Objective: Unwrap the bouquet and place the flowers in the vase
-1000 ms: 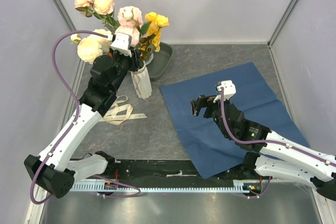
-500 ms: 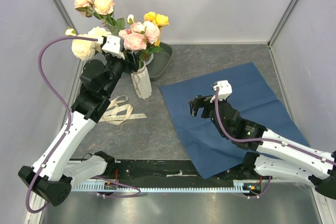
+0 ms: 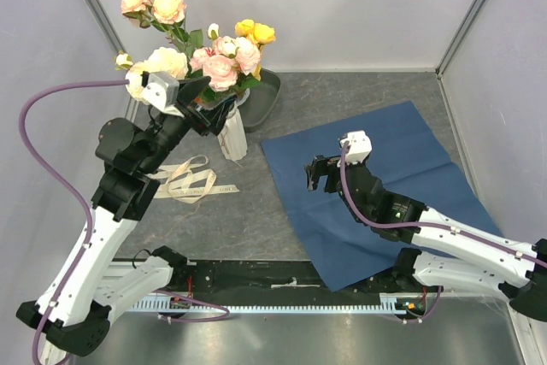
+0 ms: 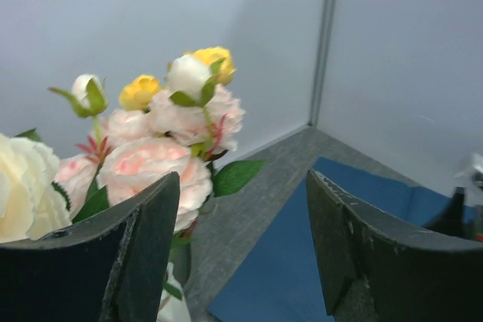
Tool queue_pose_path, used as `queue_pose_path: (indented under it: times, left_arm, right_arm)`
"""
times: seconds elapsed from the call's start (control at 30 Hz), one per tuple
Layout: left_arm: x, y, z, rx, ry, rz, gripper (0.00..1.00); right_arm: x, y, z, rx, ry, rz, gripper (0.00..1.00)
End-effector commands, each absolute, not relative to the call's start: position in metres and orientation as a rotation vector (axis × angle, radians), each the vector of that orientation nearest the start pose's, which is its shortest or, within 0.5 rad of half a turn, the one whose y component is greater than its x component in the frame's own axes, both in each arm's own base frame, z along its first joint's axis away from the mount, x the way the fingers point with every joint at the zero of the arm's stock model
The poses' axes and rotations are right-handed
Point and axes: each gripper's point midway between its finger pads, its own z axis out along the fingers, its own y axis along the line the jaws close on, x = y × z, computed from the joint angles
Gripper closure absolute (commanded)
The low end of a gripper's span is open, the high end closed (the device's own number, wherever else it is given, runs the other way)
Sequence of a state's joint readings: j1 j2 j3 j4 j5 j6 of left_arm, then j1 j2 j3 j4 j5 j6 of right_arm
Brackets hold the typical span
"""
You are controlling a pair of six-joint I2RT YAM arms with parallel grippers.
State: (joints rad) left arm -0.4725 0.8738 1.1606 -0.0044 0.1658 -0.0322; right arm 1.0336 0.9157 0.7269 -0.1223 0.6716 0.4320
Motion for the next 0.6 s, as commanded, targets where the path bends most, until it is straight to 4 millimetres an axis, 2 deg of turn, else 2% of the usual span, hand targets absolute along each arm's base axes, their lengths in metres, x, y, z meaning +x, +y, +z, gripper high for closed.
queue_pose_path:
  times: [0.0,0.07,0.2,0.33,0.47,0.53,0.57]
  left_arm:
    - [0.226,-0.189,0.508,0.521,1.095,-0.729,0.27]
    - [0.215,-0.197,0.512,0.568,1.063,-0.783,0.28]
    - [0.197,-0.218,0.51,0.694,1.036,-0.921,0.31]
    - [0.191,-0.236,0.503,0.746,1.044,-1.062,0.31]
    - [0.189,-0.263,0.489,0.813,1.087,-1.172,0.32]
    - [0.182,-0.273,0.485,0.858,1.088,-1.188,0.32]
    - [0.169,-0.283,0.486,0.897,1.071,-1.214,0.31]
  right_arm:
    - [0.248,0.213,0.238,-0.014,1.831,0.371,0.02]
    - [0.249,0.21,0.238,0.0,1.844,0.344,0.02]
    - [0.249,0.192,0.224,0.022,1.904,0.208,0.02]
    - [0.246,0.172,0.217,0.085,1.942,0.107,0.02]
    - [0.237,0.15,0.21,0.095,1.961,0.041,0.02]
    - [0.23,0.14,0.22,0.109,1.935,0.08,0.02]
    - [0.226,0.133,0.233,0.13,1.904,0.121,0.02]
